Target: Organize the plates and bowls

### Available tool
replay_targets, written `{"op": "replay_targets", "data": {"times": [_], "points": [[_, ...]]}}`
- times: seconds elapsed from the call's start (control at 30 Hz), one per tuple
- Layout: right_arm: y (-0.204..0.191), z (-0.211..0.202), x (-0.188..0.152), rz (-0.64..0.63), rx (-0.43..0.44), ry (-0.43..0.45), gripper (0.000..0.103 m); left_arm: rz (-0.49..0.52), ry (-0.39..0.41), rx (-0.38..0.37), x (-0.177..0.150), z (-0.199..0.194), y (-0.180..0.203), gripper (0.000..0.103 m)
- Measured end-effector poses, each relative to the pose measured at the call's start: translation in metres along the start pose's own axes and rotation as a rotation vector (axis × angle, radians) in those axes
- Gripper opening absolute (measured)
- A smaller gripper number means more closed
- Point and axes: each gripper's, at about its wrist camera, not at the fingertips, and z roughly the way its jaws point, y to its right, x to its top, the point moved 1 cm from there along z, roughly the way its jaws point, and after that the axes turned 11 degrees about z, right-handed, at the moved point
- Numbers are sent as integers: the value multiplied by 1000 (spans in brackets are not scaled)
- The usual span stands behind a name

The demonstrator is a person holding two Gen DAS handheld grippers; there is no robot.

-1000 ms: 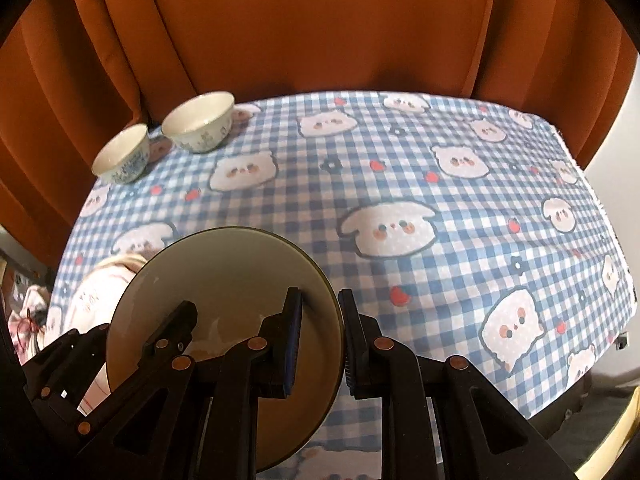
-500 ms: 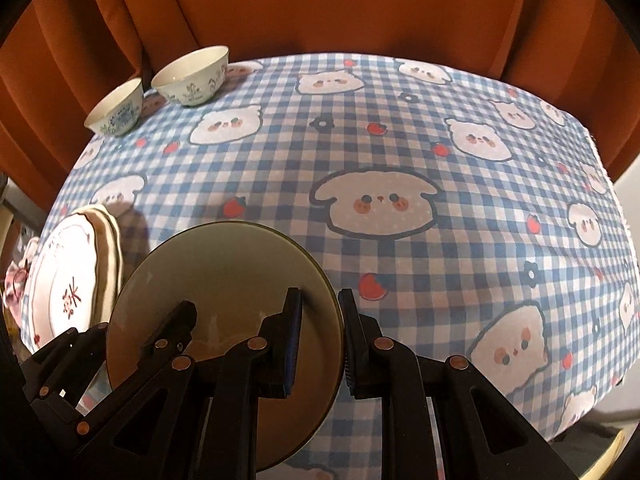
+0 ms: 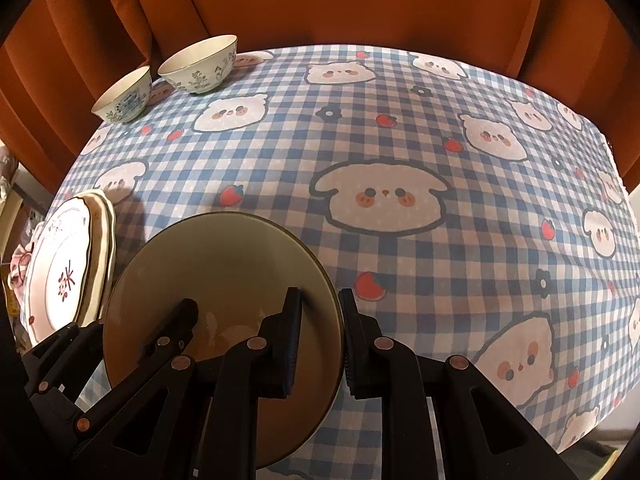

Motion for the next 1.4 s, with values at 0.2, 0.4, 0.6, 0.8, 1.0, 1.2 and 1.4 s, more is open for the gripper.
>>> {"op": "replay_targets", "data": {"times": [0.2,0.4,0.6,0.8,1.0,1.2,1.4], "points": [[4,-1,-6,13,18,-5,22,9,3,-27,-4,-3,2,37],[2,-5,-9,21,17,0,39,26,42,-62,-7,-14,-1,56],[-6,-25,-11,53,9,62,71,42,121,-90,-6,-33,-18,70],[-36,-44,-12,48,-43,117,72,59,147,-101,-3,-49,-50,70],[-74,-59,-15,62,-85,162,72,76,163,-107,-4,-57,-89,70],[-125,-62,-14,93,-95,177,72,58,183,-103,-4,-57,-144,70],[-183,-50,-9,112,-54,162,72,-7,165,-36,4,-47,-208,70]]}}
